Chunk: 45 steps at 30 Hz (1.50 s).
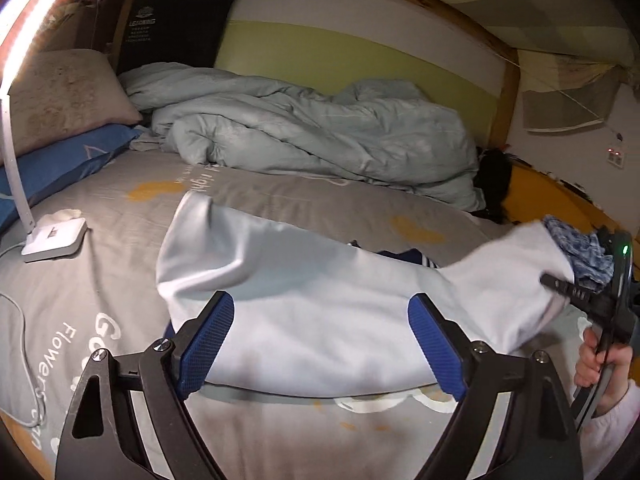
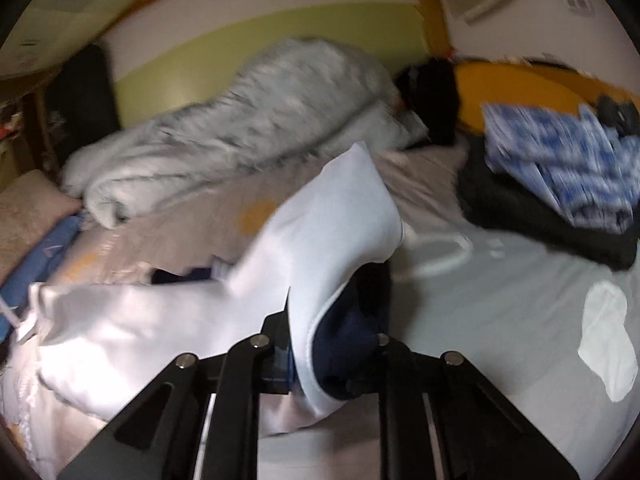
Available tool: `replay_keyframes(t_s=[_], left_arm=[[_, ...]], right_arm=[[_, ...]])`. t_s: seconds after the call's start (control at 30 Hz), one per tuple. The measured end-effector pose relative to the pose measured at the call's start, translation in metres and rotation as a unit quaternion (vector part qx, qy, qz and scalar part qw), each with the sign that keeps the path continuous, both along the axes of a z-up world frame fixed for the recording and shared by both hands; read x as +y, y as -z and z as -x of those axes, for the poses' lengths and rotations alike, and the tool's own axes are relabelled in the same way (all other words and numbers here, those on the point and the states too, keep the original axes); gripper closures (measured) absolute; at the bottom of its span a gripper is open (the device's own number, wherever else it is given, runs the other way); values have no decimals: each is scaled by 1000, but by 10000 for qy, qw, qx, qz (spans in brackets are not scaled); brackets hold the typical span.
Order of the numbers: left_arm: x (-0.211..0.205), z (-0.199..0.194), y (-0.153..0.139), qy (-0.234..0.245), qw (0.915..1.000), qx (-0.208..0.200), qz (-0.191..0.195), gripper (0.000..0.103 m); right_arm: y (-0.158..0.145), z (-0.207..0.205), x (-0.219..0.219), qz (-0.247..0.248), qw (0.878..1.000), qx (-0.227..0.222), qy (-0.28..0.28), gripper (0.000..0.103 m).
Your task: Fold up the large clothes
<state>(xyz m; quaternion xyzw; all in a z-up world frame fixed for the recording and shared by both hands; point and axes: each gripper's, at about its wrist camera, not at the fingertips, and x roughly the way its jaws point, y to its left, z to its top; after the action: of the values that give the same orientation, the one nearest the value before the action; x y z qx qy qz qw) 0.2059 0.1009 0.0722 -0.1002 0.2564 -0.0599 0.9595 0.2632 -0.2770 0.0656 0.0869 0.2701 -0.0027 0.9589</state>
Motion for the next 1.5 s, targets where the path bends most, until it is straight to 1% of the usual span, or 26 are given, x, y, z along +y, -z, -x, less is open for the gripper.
replay_keyframes(t_s=[0.07,0.13,0.2,0.27,0.33,0.37,0.4,0.43,0.5,0.6,0.7,0.8,0.83,0.87,0.97,1.03,1.07,1.1,1.17,1.2,1.23,1.27,1.33,1.4,1.43,1.5], left_arm=[[0,-1,1,-13,10000,-5,-25,15],[0,-1,2,-24,10000,30,-9,15],[5,-3,4,-25,9999,92,82,15],[9,-2,5,-3,9998,114,168,15],[12,1,5,-11,9998,97,184,15],[13,2,5,-23,9998,83,171,15],[14,3,4,-27,9999,69,150,15],[15,4,4,-23,9999,60,131,15],[17,6,4,-3,9999,55,134,15],[20,5,6,59,9997,83,210,15],[20,3,9,149,9994,141,275,15],[17,2,10,183,9993,180,273,15],[16,2,10,197,9993,186,272,15],[15,2,10,217,9992,188,273,15],[13,4,9,219,9993,161,245,15],[12,4,8,218,9994,151,240,15],[12,4,8,211,9994,156,242,15],[12,4,8,206,9994,159,246,15],[12,4,8,186,9994,164,245,15],[13,4,8,161,9994,167,238,15],[13,4,8,128,9995,168,228,15],[14,5,8,93,9996,168,218,15],[18,5,7,-55,9997,158,202,15],[27,2,8,-322,9990,221,225,14],[34,0,9,-459,9982,281,256,14],[49,-5,13,-791,9958,413,197,14]], right_arm=[[-16,7,27,319,9989,-203,-269,88],[-22,8,52,526,9971,-267,-487,88],[-19,1,77,640,9955,-165,-678,88],[-4,-17,103,771,9925,138,-944,88],[16,-31,117,485,9904,551,-1173,88],[30,-42,122,151,9870,921,-1306,88],[41,-48,126,-80,9838,1180,-1348,87],[48,-48,130,-138,9832,1240,-1330,87],[50,-41,138,124,9864,1047,-1257,87],[50,-30,133,-59,9829,1061,-1506,86],[45,-13,126,-131,9784,1041,-1781,86],[41,2,122,-277,9722,1021,-2088,75],[40,6,122,-367,9683,1004,-2258,63],[36,13,121,-445,9660,951,-2363,57],[24,29,116,-394,9702,743,-2274,57],[16,37,107,-525,9702,637,-2277,55],[10,42,100,-564,9727,520,-2189,53],[6,47,95,-536,9768,392,-2034,51],[-2,51,81,-363,9892,39,-1418,47],[-2,47,73,-336,9933,28,-1109,47],[1,42,66,-401,9947,115,-937,47],[5,33,59,-593,9939,263,-894,47],[14,17,56,-891,9896,496,-1011,47],[19,4,65,-856,9885,552,-1119,57],[19,-1,73,-844,9879,530,-1188,67],[20,-7,94,-819,9816,527,-1640,72]])
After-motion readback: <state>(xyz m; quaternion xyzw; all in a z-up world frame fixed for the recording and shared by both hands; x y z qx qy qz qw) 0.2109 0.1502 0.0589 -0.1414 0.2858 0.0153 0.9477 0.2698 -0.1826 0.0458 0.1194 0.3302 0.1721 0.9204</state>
